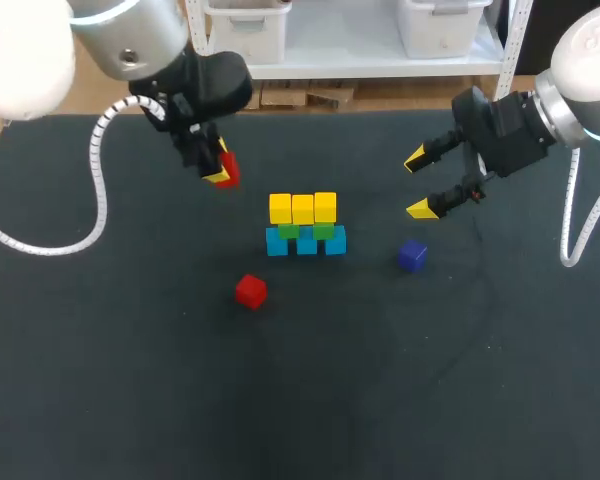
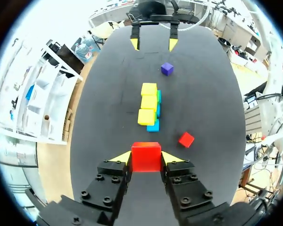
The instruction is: Place the blue cubes, place green cubes on the blue cubes, place the yellow cubes on the green cubes, then place the red cubes on the yellow cubes, and place purple cube on the red cubes.
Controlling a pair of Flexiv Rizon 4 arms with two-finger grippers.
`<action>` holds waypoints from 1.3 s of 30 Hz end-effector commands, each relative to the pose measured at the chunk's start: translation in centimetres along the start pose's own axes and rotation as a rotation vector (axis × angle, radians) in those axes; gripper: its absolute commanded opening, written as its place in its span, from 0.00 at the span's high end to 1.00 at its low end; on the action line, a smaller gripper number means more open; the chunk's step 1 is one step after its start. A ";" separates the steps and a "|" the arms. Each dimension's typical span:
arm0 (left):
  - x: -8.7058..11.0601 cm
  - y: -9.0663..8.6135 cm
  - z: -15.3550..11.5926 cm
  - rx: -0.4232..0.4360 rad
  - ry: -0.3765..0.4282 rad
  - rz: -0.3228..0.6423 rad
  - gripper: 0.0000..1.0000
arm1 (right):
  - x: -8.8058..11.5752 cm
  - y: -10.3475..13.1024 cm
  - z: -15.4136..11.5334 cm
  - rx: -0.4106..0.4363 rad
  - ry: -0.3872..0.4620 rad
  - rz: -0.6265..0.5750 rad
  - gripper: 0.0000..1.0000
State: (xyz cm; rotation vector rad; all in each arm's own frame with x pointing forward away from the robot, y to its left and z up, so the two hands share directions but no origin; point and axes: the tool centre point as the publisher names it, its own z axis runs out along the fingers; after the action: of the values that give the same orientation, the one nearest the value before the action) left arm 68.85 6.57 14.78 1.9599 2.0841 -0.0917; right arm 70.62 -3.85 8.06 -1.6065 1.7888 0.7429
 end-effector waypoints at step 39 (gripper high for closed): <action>-6.7 0.5 6.6 0.178 0.057 0.086 1.00 | 0.0 -0.1 0.0 -0.001 -0.003 -0.001 0.00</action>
State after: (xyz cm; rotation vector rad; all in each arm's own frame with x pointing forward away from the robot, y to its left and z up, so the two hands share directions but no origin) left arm 70.28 -1.36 10.21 2.1680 2.0842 -0.2094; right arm 70.62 -3.85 8.06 -1.6065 1.7888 0.7430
